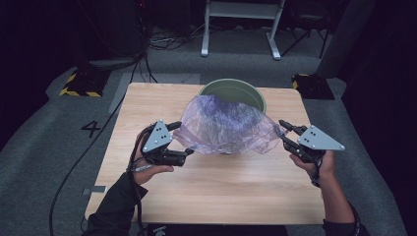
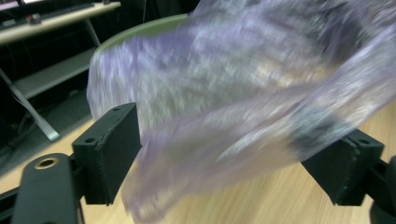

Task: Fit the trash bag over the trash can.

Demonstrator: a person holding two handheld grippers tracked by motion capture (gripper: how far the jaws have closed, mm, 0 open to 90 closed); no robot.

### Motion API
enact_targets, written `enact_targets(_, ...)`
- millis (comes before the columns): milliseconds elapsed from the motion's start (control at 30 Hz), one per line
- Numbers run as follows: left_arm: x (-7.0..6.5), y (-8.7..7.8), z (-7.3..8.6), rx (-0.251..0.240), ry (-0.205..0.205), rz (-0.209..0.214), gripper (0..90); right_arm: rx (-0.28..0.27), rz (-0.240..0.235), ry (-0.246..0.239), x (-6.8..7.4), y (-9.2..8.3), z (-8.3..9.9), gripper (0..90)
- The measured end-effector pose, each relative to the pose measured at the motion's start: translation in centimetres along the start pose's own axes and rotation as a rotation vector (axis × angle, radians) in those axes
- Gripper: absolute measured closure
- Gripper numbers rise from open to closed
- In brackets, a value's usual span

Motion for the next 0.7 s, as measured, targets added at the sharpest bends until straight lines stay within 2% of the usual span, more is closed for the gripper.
enact_targets(100,0.7,0.4,-1.0,-0.014,-0.007,-0.012,26.2,0.012,0.002,-0.015,-0.3,0.6,-0.5,76.1)
enact_targets(167,1.2,0.7,-1.3,-0.012,0.001,-0.001,37.2,0.021,-0.016,-0.012,-0.5,1.1,-0.7,77.9)
enact_targets(200,1.7,1.0,-1.4,-0.003,0.010,-0.018,41.7,0.027,-0.016,-0.011,-0.6,1.4,-0.8,78.1)
enact_targets(267,2.1,1.2,-1.6,-0.001,0.017,-0.022,52.7,0.042,-0.023,-0.005,-1.1,2.2,-0.9,78.8)
enact_targets(300,3.0,1.8,-2.0,0.006,0.031,-0.023,58.8,0.056,-0.024,-0.004,-1.4,2.6,-0.9,78.9)
enact_targets(367,3.6,2.2,-2.4,-0.006,0.018,-0.011,66.6,0.073,-0.014,-0.015,-1.9,3.2,-1.0,79.6)
enact_targets(433,4.5,3.0,-2.7,-0.011,-0.017,-0.004,72.3,0.100,-0.024,0.001,-2.5,3.9,-1.0,79.6)
enact_targets(467,4.9,3.3,-2.7,-0.004,-0.024,-0.011,74.6,0.126,-0.015,0.008,-3.0,4.5,-0.8,79.6)
enact_targets(567,6.2,4.6,-2.7,0.004,-0.054,-0.042,79.3,0.146,0.001,0.029,-4.0,5.6,-0.7,81.1)
enact_targets(633,6.8,5.3,-2.7,0.010,-0.061,-0.054,82.3,0.159,0.010,0.054,-4.5,6.2,-0.6,81.6)
enact_targets(667,7.2,5.7,-2.6,0.014,-0.078,-0.055,84.0,0.164,0.009,0.066,-4.7,6.6,-0.5,82.0)
enact_targets(700,7.7,6.2,-2.4,0.033,-0.086,-0.063,84.6,0.170,0.007,0.085,-4.8,6.9,-0.4,82.1)
Point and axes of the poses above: each handheld gripper's, and its own axes: y roughly forward along the jaws, z roughly out of its underside, x roughly to its left, the point moved 9 cm from there along y, roughly forward along the jaws
